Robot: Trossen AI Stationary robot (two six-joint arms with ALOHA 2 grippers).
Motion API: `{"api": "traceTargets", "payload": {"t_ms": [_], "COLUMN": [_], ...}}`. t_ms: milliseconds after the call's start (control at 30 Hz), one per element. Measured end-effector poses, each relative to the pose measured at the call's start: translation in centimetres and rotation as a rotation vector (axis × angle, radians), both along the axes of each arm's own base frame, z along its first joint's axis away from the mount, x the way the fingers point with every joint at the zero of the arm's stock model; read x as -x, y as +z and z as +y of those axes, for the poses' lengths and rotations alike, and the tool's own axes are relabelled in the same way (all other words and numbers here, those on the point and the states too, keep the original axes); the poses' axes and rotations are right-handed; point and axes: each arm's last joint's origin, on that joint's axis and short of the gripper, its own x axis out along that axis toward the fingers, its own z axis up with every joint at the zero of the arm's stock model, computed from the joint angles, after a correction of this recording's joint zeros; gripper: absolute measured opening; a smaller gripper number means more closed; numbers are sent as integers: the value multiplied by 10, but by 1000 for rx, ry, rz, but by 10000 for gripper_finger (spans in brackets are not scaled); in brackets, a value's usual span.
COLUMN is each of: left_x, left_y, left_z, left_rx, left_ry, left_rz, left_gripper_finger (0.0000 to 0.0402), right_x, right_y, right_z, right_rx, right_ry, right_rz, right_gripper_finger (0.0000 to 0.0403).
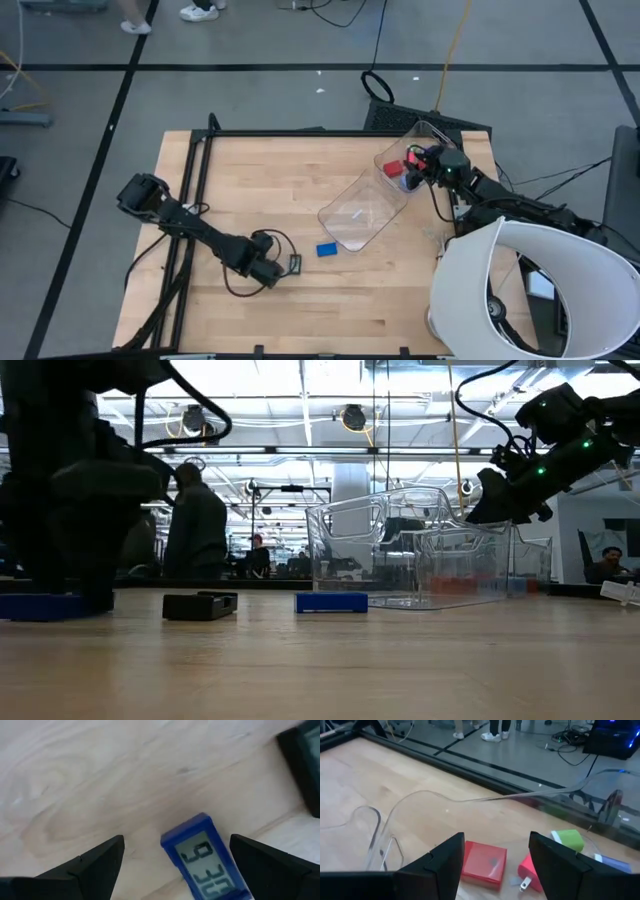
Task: Pick & Place Office items
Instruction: Put the dark blue digital timer into the left transparent bin
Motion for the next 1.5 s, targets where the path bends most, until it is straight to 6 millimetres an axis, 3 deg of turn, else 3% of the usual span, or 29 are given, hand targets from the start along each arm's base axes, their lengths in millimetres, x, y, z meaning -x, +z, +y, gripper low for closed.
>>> {"api": "traceTargets", "payload": {"t_ms": [333, 633, 867, 1200, 1500], "left_x": [0, 1, 3, 1, 0], "left_y": [1, 0, 0, -18, -18], "left_z": [-5, -4, -11, -15, -15], "left_rx": [159, 142, 152, 129, 139], "left_ry": [147, 374, 358, 369, 370], "left_rz": [54, 9, 6, 82, 84], "left_gripper_finger": [367, 367, 367, 367, 355], "right_x": [0, 2, 2, 2, 2], "right_y": [-6, -12, -12, -12, -12], "right_z": [0, 2, 2, 2, 2], "right_rx": [17, -3, 0, -1, -1], "right_ry": [0, -2, -1, -1, -1], "right_rz": [-23, -11, -11, -12, -12], "right_gripper_finger": [212, 212, 212, 212, 212]}}
